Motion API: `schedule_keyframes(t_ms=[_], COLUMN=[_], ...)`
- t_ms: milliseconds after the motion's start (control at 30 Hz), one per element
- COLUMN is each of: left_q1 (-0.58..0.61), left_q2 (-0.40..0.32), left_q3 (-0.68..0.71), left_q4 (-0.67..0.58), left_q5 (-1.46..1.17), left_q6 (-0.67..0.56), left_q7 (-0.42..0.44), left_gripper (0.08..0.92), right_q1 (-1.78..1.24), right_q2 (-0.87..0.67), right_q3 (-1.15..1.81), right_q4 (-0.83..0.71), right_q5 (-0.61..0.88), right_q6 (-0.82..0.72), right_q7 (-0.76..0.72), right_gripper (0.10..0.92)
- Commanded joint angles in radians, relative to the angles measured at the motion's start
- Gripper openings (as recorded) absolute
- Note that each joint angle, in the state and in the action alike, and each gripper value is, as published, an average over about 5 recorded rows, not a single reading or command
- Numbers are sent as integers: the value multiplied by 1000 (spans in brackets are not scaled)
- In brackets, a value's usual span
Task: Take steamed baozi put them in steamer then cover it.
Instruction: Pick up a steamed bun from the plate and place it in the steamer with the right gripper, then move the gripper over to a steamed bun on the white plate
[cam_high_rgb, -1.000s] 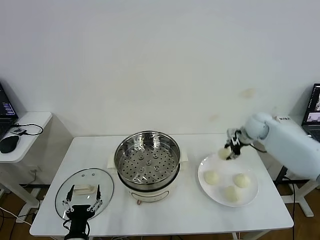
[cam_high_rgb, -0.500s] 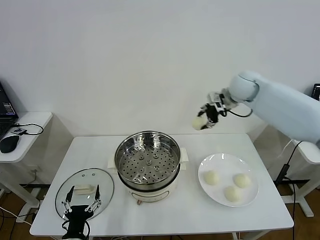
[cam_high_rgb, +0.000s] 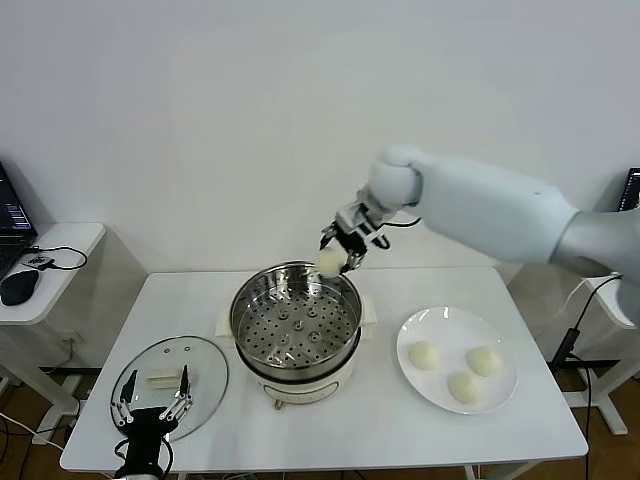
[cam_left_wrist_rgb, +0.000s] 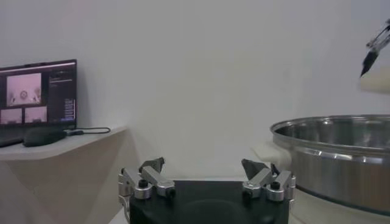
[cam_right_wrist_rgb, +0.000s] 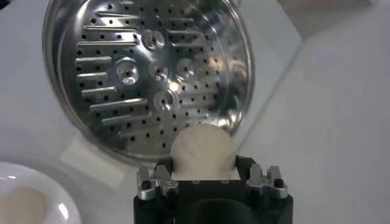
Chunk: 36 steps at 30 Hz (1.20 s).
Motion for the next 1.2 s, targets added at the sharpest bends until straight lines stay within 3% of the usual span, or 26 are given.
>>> schedule_keyframes(t_ms=[33,667,933,1100,1200], left_q1=[0,-19,-23,-24,-27], left_q2=[0,3,-1,-5,-6], left_q3=[-6,-17,-14,-7,1], left_q4=[1,29,30,29,28], left_q5=[-12,-9,-6,-1,4], left_q6=[-2,-14,-20,-21,-19], left_q7=[4,4,4,3,3], left_gripper=[823,823,823,823,823], right_q1=[-28,-145,-154,-129,-59], right_q2=[81,243,271,240,174], right_q3=[-38,15,29,55,41], right_q4=[-40,-283,-340,-292,-175], right_q5=[-126,-285,-336,-250,-106], right_q6=[130,289,321,292,176], right_q7=[22,77,89,83,38], right_gripper=[636,639,784,821,822])
